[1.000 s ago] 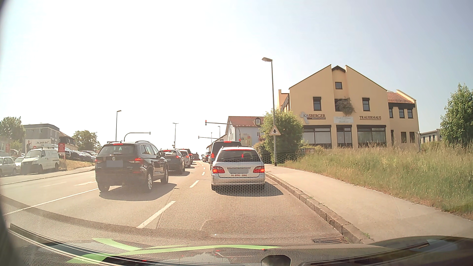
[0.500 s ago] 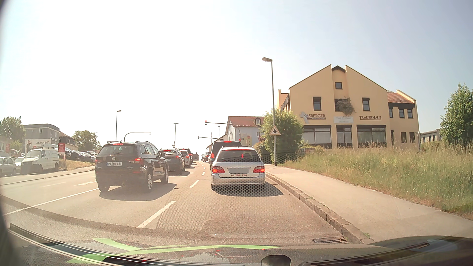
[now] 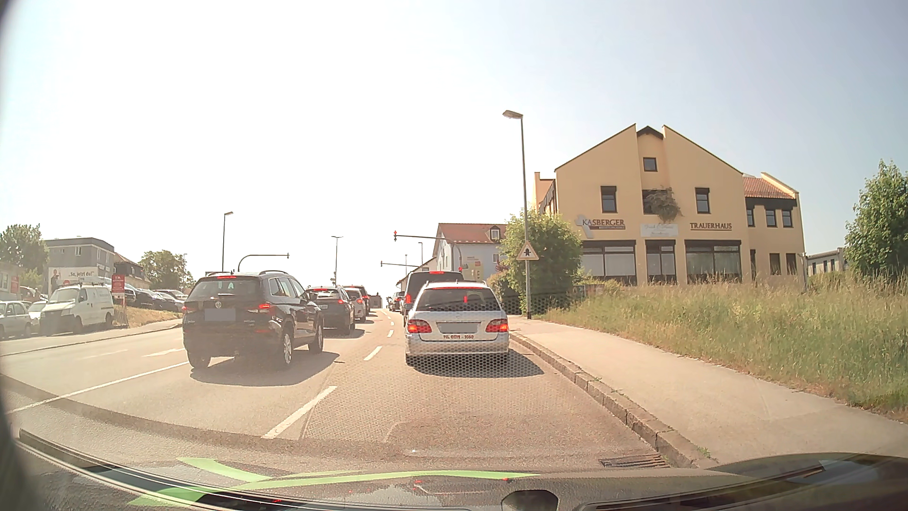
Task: Follow the waypoints while adhering to traffic rules and regulations
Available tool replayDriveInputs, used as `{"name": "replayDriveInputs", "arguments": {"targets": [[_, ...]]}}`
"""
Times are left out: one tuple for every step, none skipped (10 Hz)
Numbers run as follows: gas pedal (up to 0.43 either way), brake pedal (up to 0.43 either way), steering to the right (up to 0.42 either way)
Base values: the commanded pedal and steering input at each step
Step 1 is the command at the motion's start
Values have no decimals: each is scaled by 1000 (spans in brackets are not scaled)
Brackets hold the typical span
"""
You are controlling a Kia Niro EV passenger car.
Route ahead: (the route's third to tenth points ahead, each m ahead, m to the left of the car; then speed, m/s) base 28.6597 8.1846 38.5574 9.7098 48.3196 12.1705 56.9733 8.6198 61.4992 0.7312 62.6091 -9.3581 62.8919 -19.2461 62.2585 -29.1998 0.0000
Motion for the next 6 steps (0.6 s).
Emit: {"name": "replayDriveInputs", "arguments": {"targets": [[0,268,-25],[0,268,-24],[0,268,-25],[0,268,-25],[0,268,-25],[0,268,-24]]}}
